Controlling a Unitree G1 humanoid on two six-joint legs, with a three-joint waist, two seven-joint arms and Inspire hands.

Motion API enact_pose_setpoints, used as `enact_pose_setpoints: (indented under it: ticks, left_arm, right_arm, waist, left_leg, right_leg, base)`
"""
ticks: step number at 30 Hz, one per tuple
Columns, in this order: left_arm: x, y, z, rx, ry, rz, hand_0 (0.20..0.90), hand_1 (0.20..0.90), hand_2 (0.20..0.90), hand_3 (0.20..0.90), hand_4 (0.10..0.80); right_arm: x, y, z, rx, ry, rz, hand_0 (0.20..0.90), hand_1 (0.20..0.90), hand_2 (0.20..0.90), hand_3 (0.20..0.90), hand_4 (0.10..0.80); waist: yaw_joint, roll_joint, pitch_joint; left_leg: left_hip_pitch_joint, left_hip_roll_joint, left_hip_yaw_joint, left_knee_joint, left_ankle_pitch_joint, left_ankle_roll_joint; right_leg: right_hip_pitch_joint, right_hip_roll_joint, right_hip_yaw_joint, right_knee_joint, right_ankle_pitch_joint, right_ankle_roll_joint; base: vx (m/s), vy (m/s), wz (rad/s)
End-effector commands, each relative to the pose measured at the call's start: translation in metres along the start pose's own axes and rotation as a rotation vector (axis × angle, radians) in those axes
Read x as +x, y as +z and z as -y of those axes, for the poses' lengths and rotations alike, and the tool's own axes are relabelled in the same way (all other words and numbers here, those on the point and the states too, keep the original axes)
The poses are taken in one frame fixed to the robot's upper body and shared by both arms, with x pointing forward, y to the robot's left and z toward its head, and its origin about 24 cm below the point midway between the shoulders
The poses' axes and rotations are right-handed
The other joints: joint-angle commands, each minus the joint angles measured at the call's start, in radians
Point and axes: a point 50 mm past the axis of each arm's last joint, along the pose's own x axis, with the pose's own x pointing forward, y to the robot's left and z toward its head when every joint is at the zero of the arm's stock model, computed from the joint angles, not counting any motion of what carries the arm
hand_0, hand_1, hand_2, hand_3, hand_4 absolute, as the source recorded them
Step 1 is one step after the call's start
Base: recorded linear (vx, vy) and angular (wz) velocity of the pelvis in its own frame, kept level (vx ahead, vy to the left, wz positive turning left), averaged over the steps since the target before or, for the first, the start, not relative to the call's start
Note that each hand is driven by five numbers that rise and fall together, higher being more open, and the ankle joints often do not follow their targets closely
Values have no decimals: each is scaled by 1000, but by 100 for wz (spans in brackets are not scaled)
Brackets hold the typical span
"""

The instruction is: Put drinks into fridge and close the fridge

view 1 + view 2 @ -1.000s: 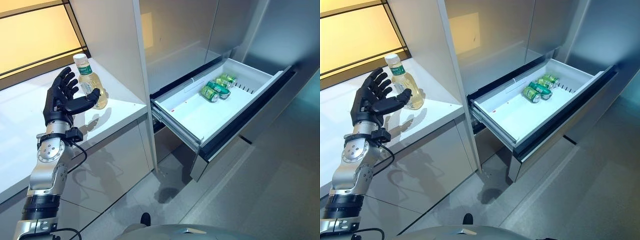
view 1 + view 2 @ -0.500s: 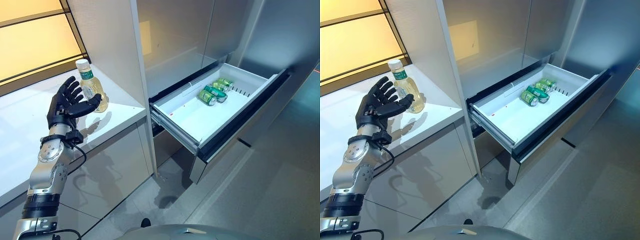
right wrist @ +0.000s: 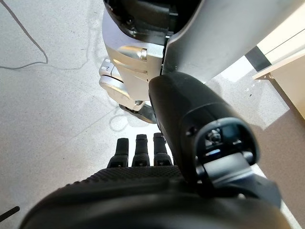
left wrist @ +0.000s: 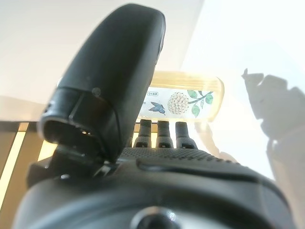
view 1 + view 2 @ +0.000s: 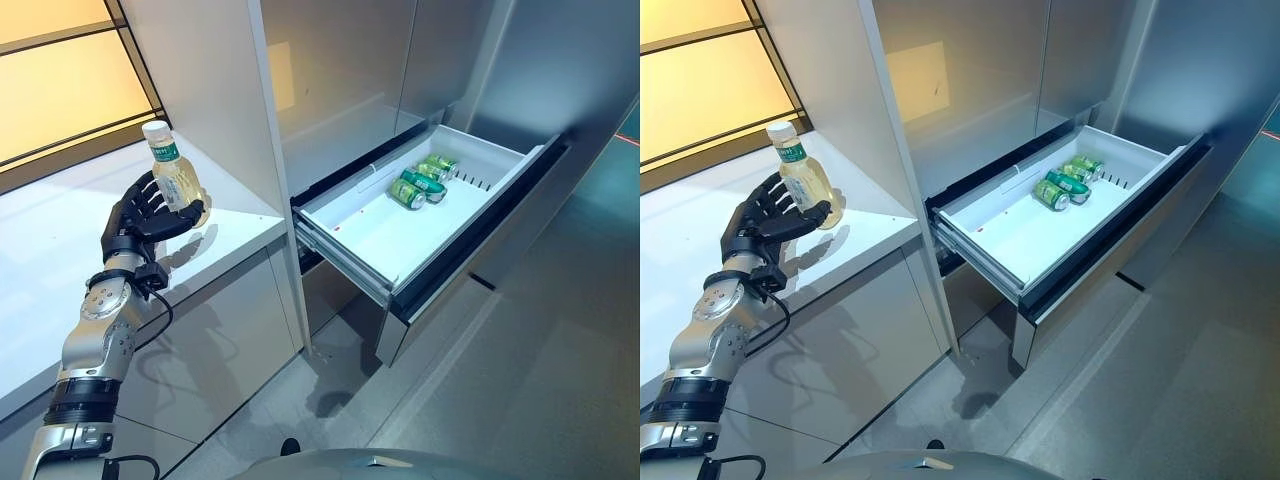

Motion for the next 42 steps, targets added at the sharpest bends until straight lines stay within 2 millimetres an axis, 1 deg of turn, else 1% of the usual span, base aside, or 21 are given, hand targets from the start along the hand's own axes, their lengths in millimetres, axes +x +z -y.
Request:
enact_pose_setpoints:
  ticks: [1, 13, 20, 26, 30, 39, 40, 41, 42]
  left_arm:
    - [24, 90, 5, 44, -4, 330, 900, 900, 900, 900, 800]
    - [28, 103, 5, 71, 32, 375, 900, 900, 900, 900, 800]
    - [33, 111, 4, 72, 33, 373, 900, 900, 900, 900, 800]
    - [38, 114, 4, 71, 39, 365, 900, 900, 900, 900, 800]
    - [42, 117, 1, 61, 53, 364, 900, 900, 900, 900, 800]
    - [48, 114, -2, 57, 59, 327, 900, 900, 900, 900, 800]
    - [49, 113, -2, 57, 63, 325, 829, 829, 829, 818, 718]
    - [49, 113, -2, 57, 63, 324, 829, 829, 829, 818, 718]
    - [49, 113, -2, 54, 65, 324, 559, 559, 559, 502, 402]
  right_arm:
    - [4, 19, -21, -62, 97, 38, 900, 900, 900, 900, 800]
    - [4, 17, -22, -66, 96, 36, 900, 900, 900, 900, 800]
    - [4, 17, -20, -73, 92, 34, 900, 900, 900, 900, 800]
    - [4, 18, -20, -78, 92, 33, 900, 900, 900, 900, 800]
    - [4, 16, -20, -80, 92, 33, 900, 900, 900, 900, 800]
    - [4, 15, -19, -88, 91, 29, 900, 900, 900, 900, 800]
    - [4, 14, -19, -89, 90, 28, 900, 900, 900, 900, 800]
    - [4, 14, -19, -89, 90, 29, 900, 900, 900, 900, 800]
    - [4, 13, -19, -90, 91, 28, 900, 900, 900, 900, 800]
  waist:
    - [-7, -1, -16]
    - [-14, 0, -21]
    - [-22, 3, -24]
    - [-28, 5, -25]
    - [-33, 6, -27]
    - [-42, 9, -30]
    - [-43, 9, -30]
    - [-43, 9, -30]
    - [-44, 9, -30]
  left_leg:
    - [84, -59, -28, 7, -194, 33]
    - [84, -59, -22, 7, -195, 32]
    - [86, -59, -17, 7, -196, 32]
    - [86, -60, -13, 7, -196, 31]
    - [86, -60, -10, 7, -198, 31]
    - [88, -60, -3, 7, -200, 32]
    - [88, -60, -3, 7, -200, 32]
    - [88, -60, -3, 7, -200, 32]
    - [89, -61, -3, 7, -200, 32]
  right_leg:
    - [-44, -8, 78, 28, -12, 50]
    - [-47, -7, 83, 27, -11, 52]
    - [-47, -6, 88, 26, -10, 52]
    - [-49, -5, 92, 25, -8, 53]
    - [-51, -6, 93, 26, -8, 55]
    - [-52, -5, 97, 26, -7, 57]
    - [-52, -5, 98, 26, -8, 57]
    - [-53, -5, 98, 26, -8, 57]
    - [-53, -5, 99, 26, -8, 57]
  base:
    - [0, 0, 0]
    - [0, 1, -1]
    - [-1, 1, -3]
    - [-2, 3, -2]
    - [0, 0, 0]
    - [0, 0, 0]
    - [0, 0, 0]
    - [0, 0, 0]
    - [0, 0, 0]
